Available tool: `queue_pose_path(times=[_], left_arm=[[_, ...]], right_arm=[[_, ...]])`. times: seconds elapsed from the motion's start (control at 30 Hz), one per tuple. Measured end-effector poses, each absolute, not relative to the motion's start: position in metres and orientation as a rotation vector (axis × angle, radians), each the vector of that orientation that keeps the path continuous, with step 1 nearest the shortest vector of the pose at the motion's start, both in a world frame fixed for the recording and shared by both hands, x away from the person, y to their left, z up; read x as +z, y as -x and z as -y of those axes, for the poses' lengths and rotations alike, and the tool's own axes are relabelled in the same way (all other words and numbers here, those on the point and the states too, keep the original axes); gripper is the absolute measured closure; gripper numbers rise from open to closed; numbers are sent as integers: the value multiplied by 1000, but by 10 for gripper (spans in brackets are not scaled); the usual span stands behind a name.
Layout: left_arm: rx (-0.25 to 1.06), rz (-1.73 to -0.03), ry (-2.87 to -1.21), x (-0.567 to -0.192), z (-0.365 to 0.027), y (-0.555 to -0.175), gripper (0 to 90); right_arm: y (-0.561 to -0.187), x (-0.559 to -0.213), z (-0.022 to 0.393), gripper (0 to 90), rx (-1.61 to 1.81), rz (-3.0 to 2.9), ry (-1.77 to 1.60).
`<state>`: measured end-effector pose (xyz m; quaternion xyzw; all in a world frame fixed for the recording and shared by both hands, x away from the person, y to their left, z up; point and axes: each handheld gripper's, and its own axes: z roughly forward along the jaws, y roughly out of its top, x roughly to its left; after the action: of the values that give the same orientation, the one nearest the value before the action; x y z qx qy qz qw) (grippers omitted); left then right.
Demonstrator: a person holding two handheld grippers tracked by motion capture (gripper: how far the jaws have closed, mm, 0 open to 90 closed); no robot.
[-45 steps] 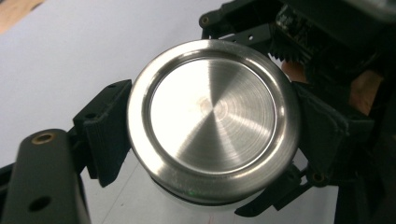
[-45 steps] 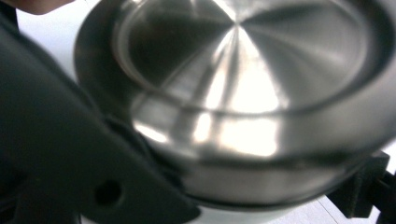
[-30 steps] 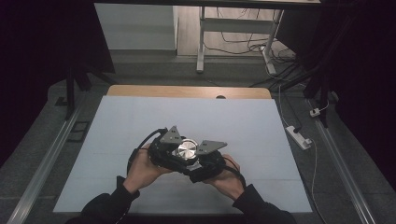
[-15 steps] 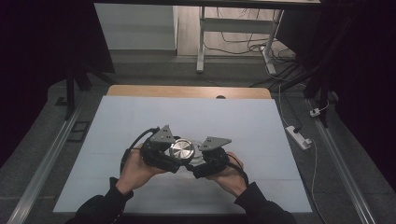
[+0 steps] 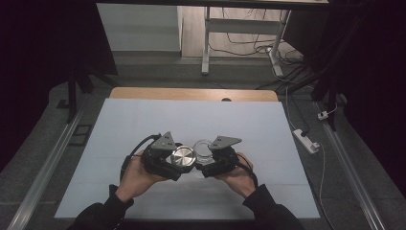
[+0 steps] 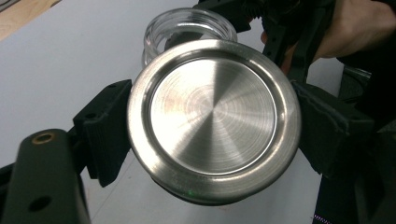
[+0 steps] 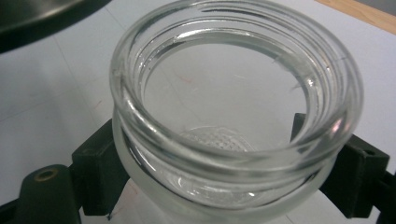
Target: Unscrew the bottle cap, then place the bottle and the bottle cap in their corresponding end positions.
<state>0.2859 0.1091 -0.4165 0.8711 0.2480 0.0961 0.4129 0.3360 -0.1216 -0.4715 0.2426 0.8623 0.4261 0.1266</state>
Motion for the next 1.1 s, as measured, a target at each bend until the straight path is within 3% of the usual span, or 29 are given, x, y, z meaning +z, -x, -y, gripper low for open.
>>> queue_pose_path(times=[1.1], left_arm=[[204,-563,-2234,-452,-101,-277,191]], right_arm=[[-369,-473,109,151,1233,-2483,-738]])
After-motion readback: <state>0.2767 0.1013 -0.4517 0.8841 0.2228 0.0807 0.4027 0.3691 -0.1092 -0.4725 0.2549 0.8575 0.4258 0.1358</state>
